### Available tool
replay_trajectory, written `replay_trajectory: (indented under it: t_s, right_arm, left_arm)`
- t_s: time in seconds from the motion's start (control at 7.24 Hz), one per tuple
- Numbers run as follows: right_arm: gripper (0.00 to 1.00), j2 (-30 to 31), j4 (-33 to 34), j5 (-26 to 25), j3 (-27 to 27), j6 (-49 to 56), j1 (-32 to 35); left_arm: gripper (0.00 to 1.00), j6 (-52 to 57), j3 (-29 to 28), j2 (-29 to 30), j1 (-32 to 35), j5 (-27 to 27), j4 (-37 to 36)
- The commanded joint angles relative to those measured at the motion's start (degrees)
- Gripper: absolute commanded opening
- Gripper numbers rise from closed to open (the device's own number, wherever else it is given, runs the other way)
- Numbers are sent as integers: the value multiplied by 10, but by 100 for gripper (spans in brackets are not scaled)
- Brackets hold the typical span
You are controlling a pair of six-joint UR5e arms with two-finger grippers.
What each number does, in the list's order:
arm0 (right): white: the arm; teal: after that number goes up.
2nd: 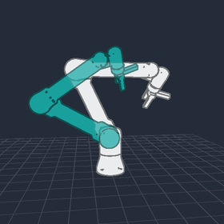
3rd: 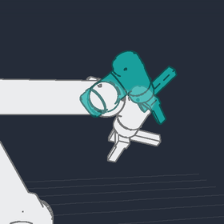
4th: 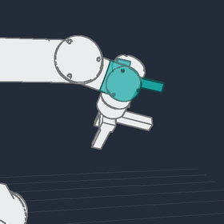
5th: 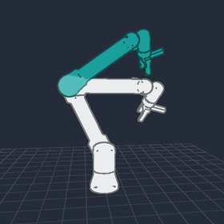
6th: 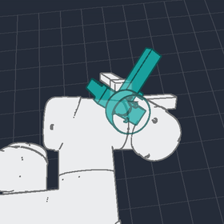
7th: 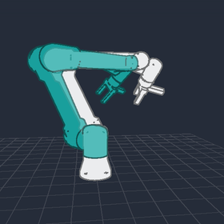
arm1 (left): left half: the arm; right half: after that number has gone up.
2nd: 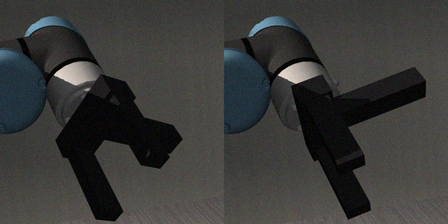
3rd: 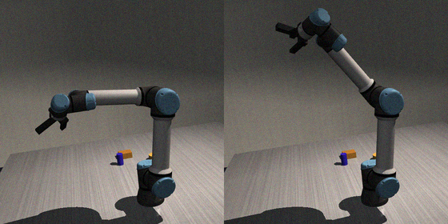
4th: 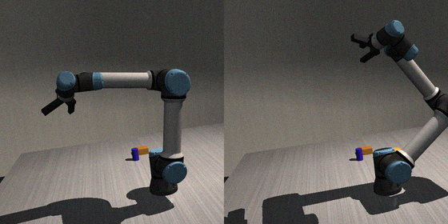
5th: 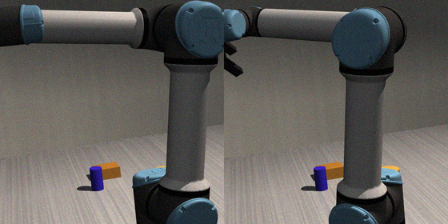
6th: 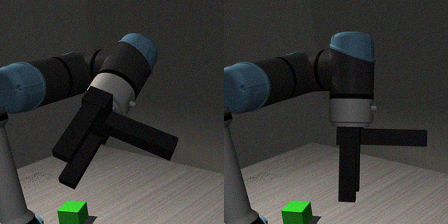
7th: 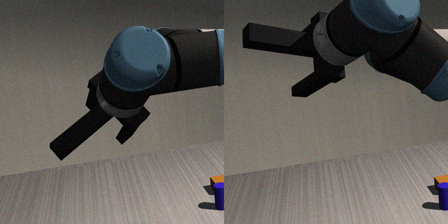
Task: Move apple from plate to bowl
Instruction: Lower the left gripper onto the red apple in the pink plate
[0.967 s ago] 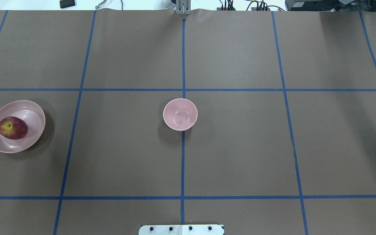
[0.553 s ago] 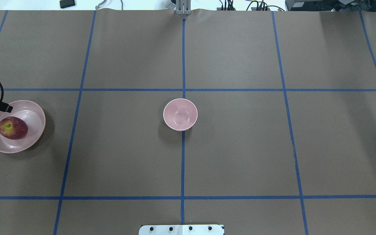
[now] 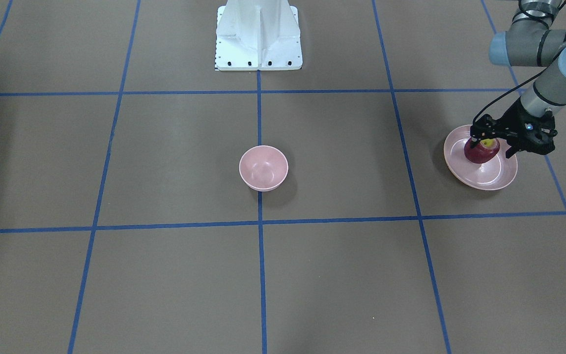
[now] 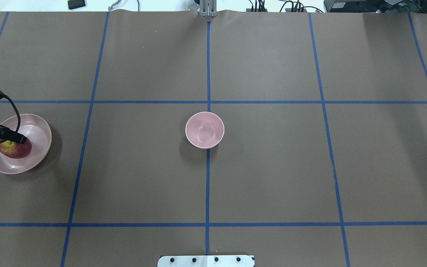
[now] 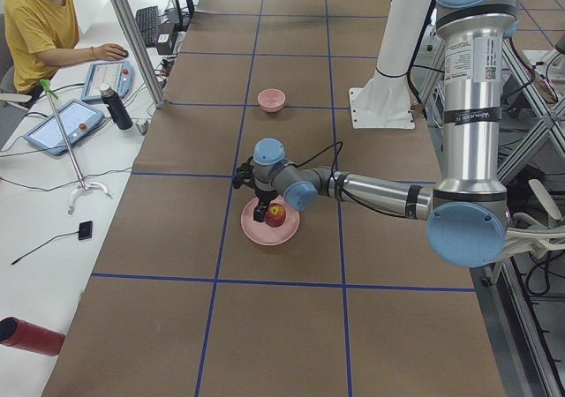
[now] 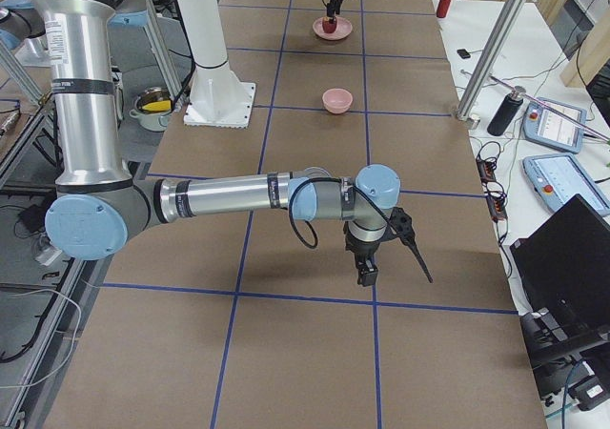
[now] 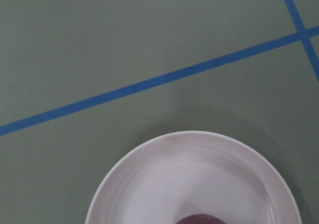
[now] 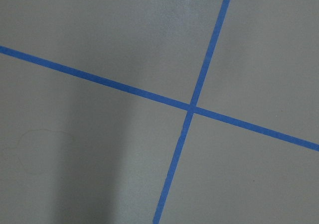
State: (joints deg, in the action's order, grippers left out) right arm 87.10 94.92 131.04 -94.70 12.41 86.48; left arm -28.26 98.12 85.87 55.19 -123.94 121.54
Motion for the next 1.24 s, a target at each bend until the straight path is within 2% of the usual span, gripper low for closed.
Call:
replay_trajectory:
  t_s: [0.0,0.41,0.55,0.83,0.97,1.11]
  right_arm:
    - [100,1,0,0,0,0,0]
    - [100,1,0,0,0,0,0]
    - [100,1,0,0,0,0,0]
    - [100,1,0,0,0,0,0]
    - [100,1,0,1,-2,-1,0]
    - [100,1,0,0,-1,-1,0]
  left_arm:
    - [99,0,-7,-5,-9,-1,-1]
    - [99,0,-23,-3,-33,-1,-1]
    - [92,0,-28,-3,-33,-1,-1]
    - [21,0,-26,-2,-32,-1,-1]
    - [3,1,-20,1,-29,-7,-1]
    - [1,1,0,3,-25,-8,-6]
